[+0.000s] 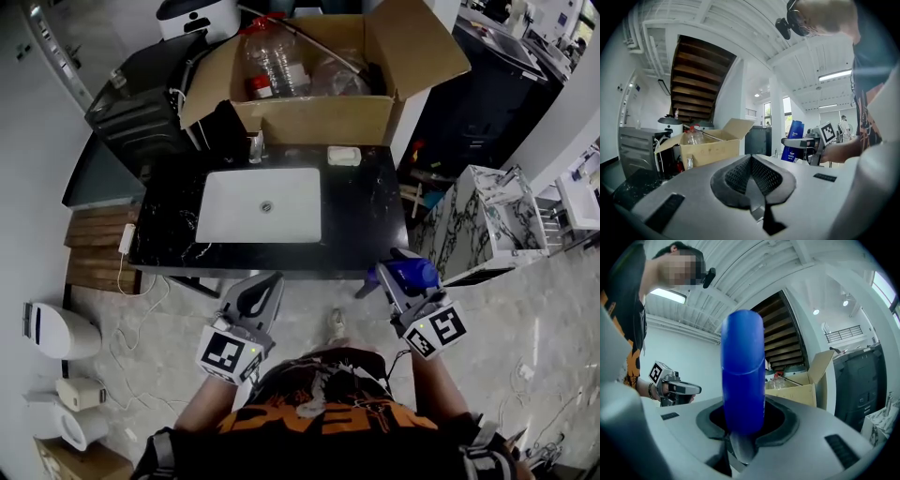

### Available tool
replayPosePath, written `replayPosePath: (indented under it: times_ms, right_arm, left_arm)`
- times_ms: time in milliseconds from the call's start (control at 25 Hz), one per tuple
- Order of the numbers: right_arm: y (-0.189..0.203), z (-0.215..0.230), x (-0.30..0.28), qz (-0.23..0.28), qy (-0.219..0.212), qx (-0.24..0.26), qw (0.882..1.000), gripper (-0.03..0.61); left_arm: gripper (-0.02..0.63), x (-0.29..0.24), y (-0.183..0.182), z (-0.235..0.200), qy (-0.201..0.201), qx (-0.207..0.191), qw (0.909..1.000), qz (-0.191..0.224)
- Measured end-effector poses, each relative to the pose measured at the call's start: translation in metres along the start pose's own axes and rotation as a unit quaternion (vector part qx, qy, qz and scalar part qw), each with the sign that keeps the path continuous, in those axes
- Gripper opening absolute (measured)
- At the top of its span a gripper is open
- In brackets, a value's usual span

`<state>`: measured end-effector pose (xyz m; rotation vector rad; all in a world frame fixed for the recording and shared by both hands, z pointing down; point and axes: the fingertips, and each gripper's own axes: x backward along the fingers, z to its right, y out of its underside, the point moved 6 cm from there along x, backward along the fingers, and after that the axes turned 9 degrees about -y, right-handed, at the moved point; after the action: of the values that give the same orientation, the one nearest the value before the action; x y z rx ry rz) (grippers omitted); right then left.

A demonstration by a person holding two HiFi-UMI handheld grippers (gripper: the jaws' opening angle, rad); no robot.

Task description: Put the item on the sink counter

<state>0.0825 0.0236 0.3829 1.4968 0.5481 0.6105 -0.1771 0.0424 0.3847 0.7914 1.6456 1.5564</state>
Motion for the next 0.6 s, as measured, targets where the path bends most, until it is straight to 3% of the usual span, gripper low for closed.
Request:
replayPosePath:
  times_ms: [600]
  right_arm:
    - [0.007, 0.086, -0.025, -0.007, -0.011, -0.014, 1.0, 0.14]
  left_arm:
    - [0.018, -0.078, -0.015, -0.001, -0.01, -0.001, 0.9999, -0.005]
